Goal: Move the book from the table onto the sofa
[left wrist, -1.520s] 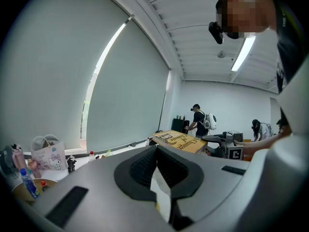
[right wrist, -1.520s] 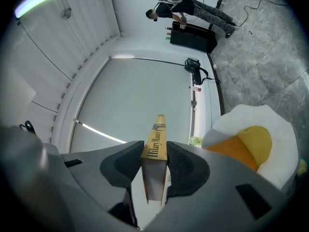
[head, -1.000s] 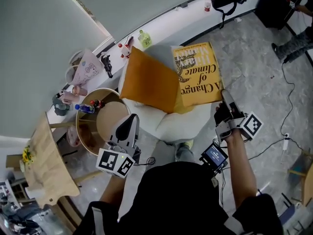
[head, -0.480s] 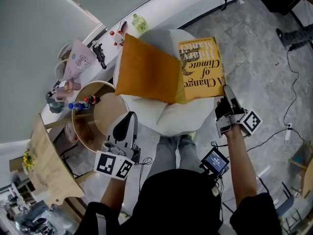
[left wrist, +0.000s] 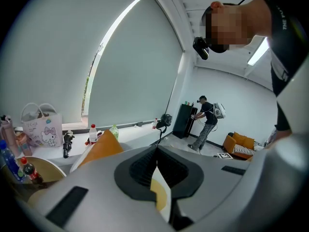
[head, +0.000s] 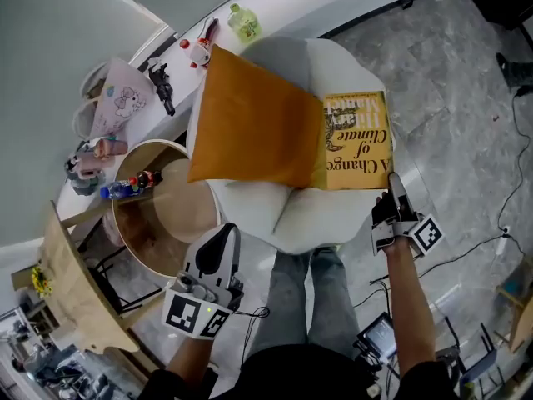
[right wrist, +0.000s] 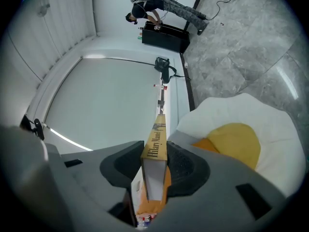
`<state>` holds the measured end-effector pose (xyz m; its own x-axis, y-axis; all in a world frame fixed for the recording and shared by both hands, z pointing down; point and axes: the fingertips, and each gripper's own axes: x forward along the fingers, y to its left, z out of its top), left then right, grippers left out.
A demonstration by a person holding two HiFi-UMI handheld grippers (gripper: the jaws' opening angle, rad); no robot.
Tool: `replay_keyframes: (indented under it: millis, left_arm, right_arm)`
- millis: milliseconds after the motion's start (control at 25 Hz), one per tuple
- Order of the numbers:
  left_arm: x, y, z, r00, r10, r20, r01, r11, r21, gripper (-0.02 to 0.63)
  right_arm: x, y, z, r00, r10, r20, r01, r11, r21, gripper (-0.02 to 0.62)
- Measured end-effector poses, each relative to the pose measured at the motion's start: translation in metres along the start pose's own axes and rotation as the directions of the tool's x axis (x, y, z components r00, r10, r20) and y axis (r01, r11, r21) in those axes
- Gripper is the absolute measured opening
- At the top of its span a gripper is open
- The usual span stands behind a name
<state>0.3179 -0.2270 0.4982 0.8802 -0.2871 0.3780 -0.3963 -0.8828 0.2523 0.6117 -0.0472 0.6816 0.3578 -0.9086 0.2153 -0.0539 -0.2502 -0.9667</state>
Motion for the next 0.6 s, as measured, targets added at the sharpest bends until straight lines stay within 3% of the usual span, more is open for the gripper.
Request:
replay_keyframes:
  millis: [360, 600]
  left_arm:
    - [0.051, 0.036, -0.084, 0.999, 0.008, -0.048, -0.009, 1.000, -0.030, 0.014]
    - [0.069, 0.053, -0.131, 0.999, 0.022, -0.032, -0.023, 1.000, -0.018, 0.014]
  right_arm:
    - [0.028, -0.125, -0.034, 0.996, -0.086, -0.012, 0.086, 0.996, 0.022, 0.153]
    - [0.043, -0.217, -0.046, 0.992, -0.120, 0.026, 0.120, 0.992, 0.027, 0.153]
